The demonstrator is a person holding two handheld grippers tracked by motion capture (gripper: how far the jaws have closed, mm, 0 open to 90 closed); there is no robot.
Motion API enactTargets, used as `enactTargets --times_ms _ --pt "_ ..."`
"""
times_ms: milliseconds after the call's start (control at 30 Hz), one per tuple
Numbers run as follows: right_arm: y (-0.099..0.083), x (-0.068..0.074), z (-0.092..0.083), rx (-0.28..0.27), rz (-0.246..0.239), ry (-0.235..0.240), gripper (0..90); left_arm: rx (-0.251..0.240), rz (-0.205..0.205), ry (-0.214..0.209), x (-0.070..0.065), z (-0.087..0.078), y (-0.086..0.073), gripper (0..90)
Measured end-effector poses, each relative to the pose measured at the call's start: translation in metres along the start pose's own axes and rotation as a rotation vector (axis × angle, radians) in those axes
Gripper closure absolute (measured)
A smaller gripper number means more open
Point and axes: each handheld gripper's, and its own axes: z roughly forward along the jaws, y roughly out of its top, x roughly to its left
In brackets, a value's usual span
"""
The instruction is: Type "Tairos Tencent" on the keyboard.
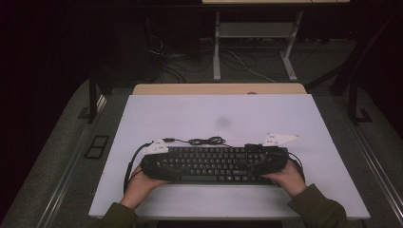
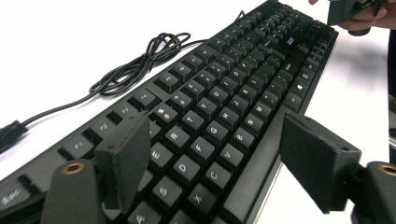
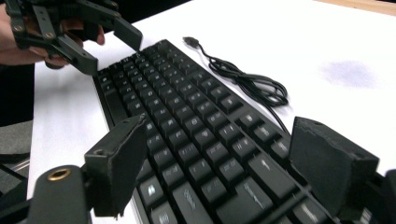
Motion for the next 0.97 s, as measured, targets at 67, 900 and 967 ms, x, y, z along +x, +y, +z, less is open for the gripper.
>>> enactTargets --times_ms 67,900,967 --pt "-0.004 0.0 -0.006 0.002 -0.005 -0.009 18.9 -0.007 -0.001 0.007 0.0 -0.004 -0.002 21.1" --pt "-0.049 -0.015 -0.065 0.006 0.034 -0.117 18.8 -0.026 -0.007 0.047 0.002 -0.024 -0.017 13.0" --pt "-0.048 -0.015 -0.065 0.007 0.032 -0.118 18.7 -0.027 -0.005 0.048 0.002 -0.024 -0.016 13.0"
